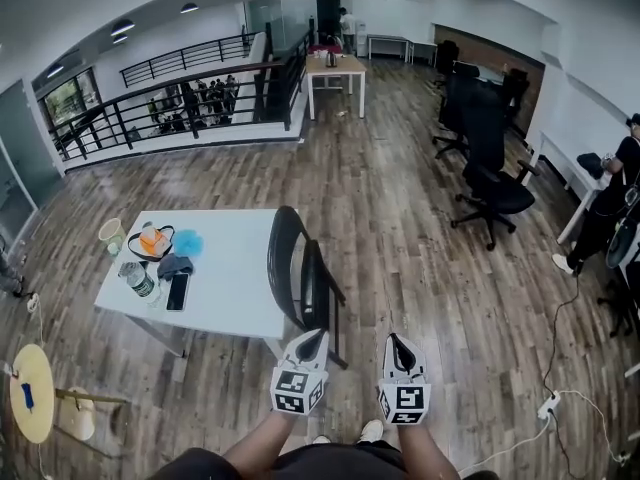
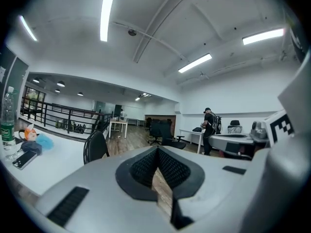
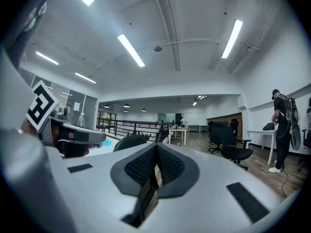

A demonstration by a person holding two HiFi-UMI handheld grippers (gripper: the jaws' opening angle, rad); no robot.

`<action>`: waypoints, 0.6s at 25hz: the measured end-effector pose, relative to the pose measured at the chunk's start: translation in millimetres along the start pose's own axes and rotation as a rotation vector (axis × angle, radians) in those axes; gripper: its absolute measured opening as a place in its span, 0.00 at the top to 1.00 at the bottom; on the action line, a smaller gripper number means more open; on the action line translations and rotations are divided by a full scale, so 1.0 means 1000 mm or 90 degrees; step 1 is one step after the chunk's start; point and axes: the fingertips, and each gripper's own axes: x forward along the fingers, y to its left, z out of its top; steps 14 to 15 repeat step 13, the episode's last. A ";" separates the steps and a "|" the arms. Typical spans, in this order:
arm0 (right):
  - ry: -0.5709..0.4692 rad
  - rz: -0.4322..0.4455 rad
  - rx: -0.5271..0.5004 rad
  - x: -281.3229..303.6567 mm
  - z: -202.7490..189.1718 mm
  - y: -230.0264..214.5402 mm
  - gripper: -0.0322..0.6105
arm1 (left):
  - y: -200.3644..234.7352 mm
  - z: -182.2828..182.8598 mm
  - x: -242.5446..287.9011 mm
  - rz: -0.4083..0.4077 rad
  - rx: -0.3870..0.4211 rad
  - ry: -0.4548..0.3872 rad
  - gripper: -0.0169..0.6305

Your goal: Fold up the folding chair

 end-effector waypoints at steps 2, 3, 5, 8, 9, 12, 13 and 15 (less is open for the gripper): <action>0.000 0.003 -0.005 -0.005 0.002 0.012 0.93 | 0.002 0.002 -0.011 -0.004 0.002 -0.003 0.97; 0.001 0.004 -0.007 -0.006 0.002 0.018 0.93 | 0.004 0.002 -0.016 -0.006 0.000 -0.004 0.97; 0.005 0.004 -0.010 -0.008 0.001 0.029 0.93 | 0.008 0.001 -0.023 -0.011 -0.003 -0.006 0.96; 0.012 0.001 -0.013 -0.010 -0.003 0.040 0.93 | 0.009 0.000 -0.031 -0.020 -0.006 -0.006 0.97; 0.013 0.000 -0.014 -0.010 -0.003 0.043 0.93 | 0.009 0.000 -0.032 -0.022 -0.005 -0.007 0.96; 0.012 -0.001 -0.017 -0.010 -0.001 0.048 0.93 | 0.011 0.004 -0.035 -0.026 -0.004 -0.012 0.97; 0.011 -0.002 -0.018 -0.009 0.000 0.050 0.93 | 0.012 0.006 -0.036 -0.027 -0.004 -0.014 0.97; 0.011 -0.002 -0.018 -0.009 0.000 0.050 0.93 | 0.012 0.006 -0.036 -0.027 -0.004 -0.014 0.97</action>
